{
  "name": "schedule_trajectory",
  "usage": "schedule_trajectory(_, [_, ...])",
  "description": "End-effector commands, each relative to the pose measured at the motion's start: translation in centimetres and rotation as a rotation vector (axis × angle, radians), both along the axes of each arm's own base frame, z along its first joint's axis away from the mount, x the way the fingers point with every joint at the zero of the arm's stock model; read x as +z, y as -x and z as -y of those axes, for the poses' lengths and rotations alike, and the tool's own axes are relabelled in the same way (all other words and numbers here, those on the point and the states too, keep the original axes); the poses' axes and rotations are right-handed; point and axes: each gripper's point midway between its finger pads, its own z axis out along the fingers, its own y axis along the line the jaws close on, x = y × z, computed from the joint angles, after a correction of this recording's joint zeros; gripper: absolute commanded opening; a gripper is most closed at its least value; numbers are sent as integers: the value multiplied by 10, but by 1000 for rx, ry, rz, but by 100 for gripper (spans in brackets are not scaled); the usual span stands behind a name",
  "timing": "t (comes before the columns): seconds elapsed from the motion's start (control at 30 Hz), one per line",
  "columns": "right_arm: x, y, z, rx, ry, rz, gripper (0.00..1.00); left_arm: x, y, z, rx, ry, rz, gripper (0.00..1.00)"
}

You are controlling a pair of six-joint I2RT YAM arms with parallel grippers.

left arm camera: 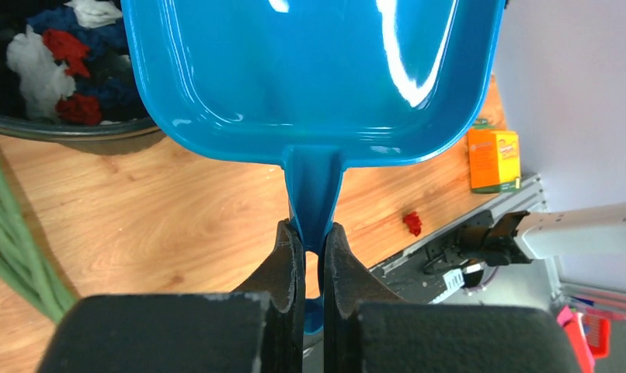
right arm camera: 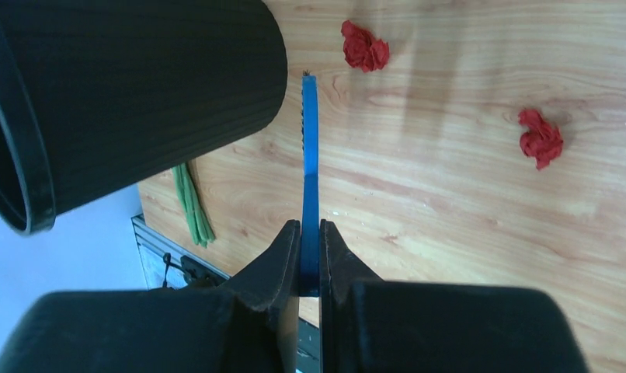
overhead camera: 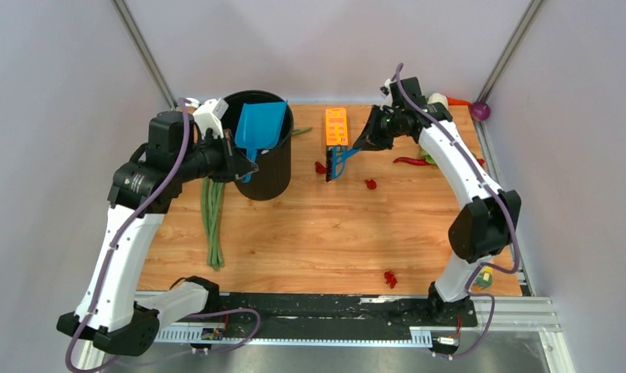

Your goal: Sweep away the paper scraps from the table

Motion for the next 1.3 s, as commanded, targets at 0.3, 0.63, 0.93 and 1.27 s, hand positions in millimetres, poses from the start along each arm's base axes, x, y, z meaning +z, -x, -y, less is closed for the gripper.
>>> schedule_trajectory(0.3, [-41,-56,-25,-40,-14,-75,0,51,35,6,-110,-96,142,0])
schedule_trajectory(0.63, [-94,-39,-28,-2,16,-210,0,39,50,12,-166,-114,119,0])
schedule_trajectory(0.93, [-95,36,-5,23,54,-263,0,31,51,18,-206,-119,102,0])
schedule_trajectory(1.27, [-51,124,27,78,80,-251,0,-12,50,35,-291,-207,40,0])
